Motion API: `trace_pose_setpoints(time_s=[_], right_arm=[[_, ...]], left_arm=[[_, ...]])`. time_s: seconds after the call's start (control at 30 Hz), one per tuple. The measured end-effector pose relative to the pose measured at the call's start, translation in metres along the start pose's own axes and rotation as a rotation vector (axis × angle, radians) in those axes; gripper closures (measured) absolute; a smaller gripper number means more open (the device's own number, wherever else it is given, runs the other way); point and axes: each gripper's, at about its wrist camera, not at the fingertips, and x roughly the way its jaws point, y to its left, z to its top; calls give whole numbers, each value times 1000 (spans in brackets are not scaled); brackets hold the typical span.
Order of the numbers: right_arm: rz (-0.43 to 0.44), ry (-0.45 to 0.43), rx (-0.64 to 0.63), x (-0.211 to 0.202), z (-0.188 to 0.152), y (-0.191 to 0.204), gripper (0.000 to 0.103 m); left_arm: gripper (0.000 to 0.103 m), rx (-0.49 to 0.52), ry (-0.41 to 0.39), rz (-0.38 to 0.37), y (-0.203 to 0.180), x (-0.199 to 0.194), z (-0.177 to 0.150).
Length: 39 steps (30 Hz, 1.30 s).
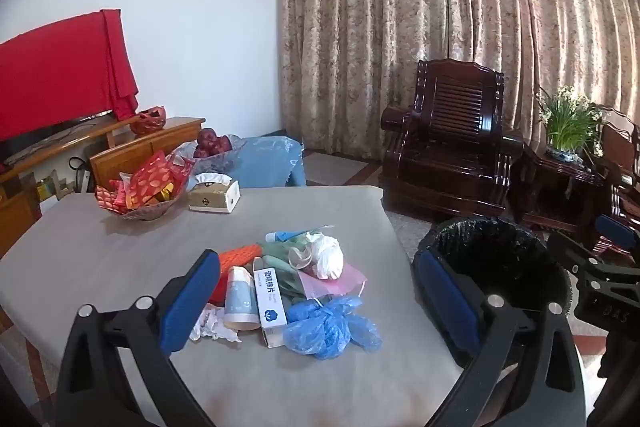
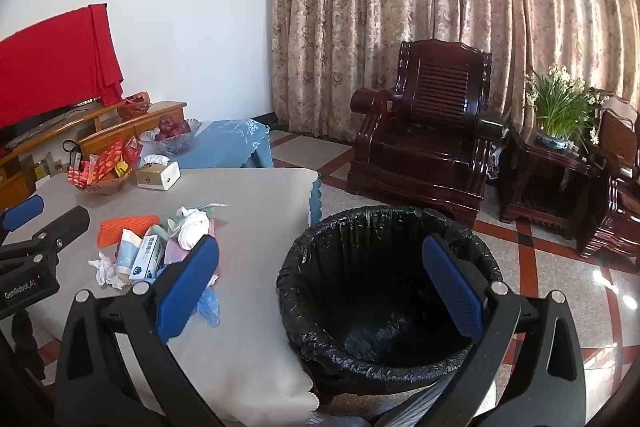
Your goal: Collect trash
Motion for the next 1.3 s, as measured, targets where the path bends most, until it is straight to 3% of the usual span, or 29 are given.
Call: trace_pose_setpoints(time_s=[1.3], right_arm=[[-1, 4, -1, 0, 0, 0, 5]], left_arm=[[6, 4, -2, 2, 0, 0, 0]])
